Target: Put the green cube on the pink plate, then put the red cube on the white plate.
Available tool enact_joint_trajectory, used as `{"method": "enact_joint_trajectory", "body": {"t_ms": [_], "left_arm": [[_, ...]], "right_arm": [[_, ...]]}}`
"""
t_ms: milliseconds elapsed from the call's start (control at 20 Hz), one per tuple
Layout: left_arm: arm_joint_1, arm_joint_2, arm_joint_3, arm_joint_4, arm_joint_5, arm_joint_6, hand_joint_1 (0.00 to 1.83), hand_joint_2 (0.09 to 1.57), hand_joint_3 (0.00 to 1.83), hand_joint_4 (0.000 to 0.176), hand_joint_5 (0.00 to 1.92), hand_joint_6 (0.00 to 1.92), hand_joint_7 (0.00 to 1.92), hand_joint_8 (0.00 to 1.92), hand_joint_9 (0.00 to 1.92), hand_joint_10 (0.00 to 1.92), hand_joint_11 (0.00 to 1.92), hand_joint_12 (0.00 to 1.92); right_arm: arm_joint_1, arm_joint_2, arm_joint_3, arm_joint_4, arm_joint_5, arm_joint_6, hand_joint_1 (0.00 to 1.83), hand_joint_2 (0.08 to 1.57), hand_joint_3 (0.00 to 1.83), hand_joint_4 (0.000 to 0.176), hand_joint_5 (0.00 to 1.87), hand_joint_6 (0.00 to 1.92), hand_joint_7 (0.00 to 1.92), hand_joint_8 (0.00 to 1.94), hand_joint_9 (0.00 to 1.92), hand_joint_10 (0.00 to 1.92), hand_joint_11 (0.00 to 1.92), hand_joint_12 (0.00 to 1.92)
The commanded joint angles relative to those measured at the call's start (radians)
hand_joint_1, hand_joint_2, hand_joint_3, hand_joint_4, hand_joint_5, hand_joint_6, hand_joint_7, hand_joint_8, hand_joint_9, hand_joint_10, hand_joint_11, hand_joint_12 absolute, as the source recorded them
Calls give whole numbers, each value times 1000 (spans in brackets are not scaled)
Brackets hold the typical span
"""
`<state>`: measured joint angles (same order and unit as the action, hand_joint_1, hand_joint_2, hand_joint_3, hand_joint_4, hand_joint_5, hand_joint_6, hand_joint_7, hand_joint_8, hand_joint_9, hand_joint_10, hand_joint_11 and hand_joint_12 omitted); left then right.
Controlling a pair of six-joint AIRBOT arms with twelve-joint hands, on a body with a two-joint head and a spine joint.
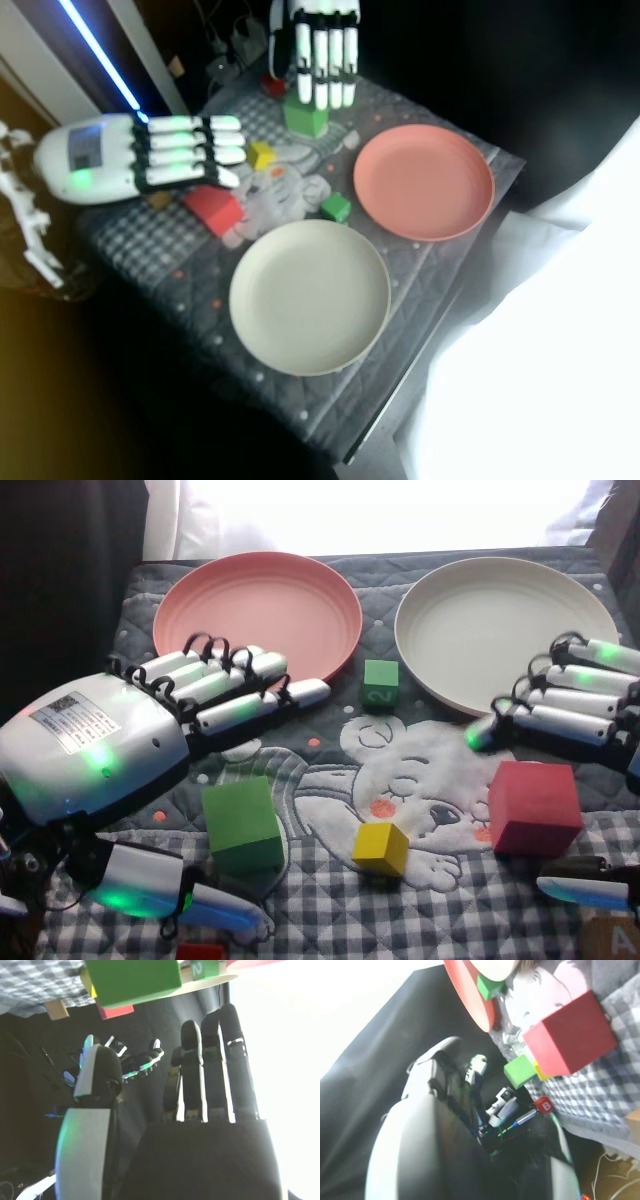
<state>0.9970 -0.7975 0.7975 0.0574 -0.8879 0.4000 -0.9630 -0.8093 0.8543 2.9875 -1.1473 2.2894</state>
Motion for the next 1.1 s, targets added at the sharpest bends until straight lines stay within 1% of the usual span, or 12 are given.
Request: {"method": "enact_joint_trajectory", "body": {"t_ms": [0, 100, 200, 250, 300, 400, 500, 600, 650, 950, 1000, 1050], "left_arm": [[-8, -4, 0, 1, -122, -2, 507, 825, 8, 176, 0, 0, 0, 0, 0, 0, 0, 229], [-8, -5, 2, 1, -111, -2, 470, 842, 3, 176, 29, 3, 0, 0, 0, 0, 0, 152], [-8, -18, 10, 1, -90, -2, 450, 882, 7, 149, 77, 5, 6, 1, 25, 7, 0, 300], [-8, -27, 16, 1, -74, -2, 485, 924, 2, 104, 134, 7, 113, 10, 136, 41, 0, 643], [-8, -32, 21, 1, -60, -2, 488, 959, 6, 82, 184, 16, 210, 29, 247, 82, 0, 955], [-8, -45, 34, 1, -33, -2, 465, 999, 8, 48, 232, 17, 311, 37, 333, 110, 0, 1128], [-8, -53, 39, 1, -14, -2, 434, 1082, 3, 0, 302, 16, 444, 38, 442, 191, 0, 1325], [-8, -64, 47, 1, 8, -2, 471, 1091, 0, 0, 327, 1, 488, 6, 419, 321, 0, 1379], [-9, -76, 59, 1, 28, -2, 514, 1095, 0, 0, 345, 1, 502, 1, 361, 502, 0, 1424], [-11, -86, 79, 1, 70, -2, 652, 1146, 10, 0, 454, 32, 559, 23, 334, 632, 8, 1462], [-14, -88, 84, 1, 76, -2, 699, 1173, 7, 0, 500, 39, 600, 36, 359, 668, 40, 1456], [-17, -91, 90, 1, 81, -2, 822, 1227, 8, 0, 601, 57, 714, 108, 460, 916, 246, 1534]], "right_arm": [[6, -2, 0, 22, -122, 4, 532, 1030, 55, 0, 199, 602, 346, 525, 177, 1002, 0, 1588], [6, -4, 1, 22, -122, 4, 499, 1031, 32, 0, 210, 583, 375, 523, 205, 1014, 0, 1602], [6, -6, 2, 22, -122, 4, 509, 1033, 29, 0, 219, 585, 383, 528, 207, 1016, 0, 1607], [6, -6, 2, 22, -122, 4, 511, 1032, 25, 0, 218, 581, 380, 529, 200, 1009, 0, 1583], [6, -6, 2, 22, -122, 4, 523, 1042, 28, 0, 211, 576, 367, 525, 187, 1004, 0, 1579], [6, -6, 2, 22, -122, 4, 528, 1048, 25, 0, 218, 571, 369, 530, 192, 1010, 0, 1592], [6, -6, 2, 22, -122, 4, 549, 1058, 17, 0, 227, 565, 358, 554, 178, 1045, 0, 1612], [6, -6, 2, 22, -122, 4, 563, 1038, 4, 0, 241, 565, 361, 552, 180, 1032, 0, 1575], [6, -6, 2, 22, -122, 4, 569, 1053, 8, 0, 243, 562, 358, 568, 177, 1055, 0, 1592], [6, -6, 2, 22, -122, 4, 576, 1077, 7, 0, 221, 605, 318, 658, 163, 1094, 0, 1592], [6, -7, 2, 22, -122, 4, 578, 1081, 7, 0, 220, 606, 317, 646, 162, 1076, 0, 1574], [6, -8, 3, 22, -122, 4, 594, 1094, 10, 0, 215, 607, 310, 626, 159, 1057, 0, 1553]]}}
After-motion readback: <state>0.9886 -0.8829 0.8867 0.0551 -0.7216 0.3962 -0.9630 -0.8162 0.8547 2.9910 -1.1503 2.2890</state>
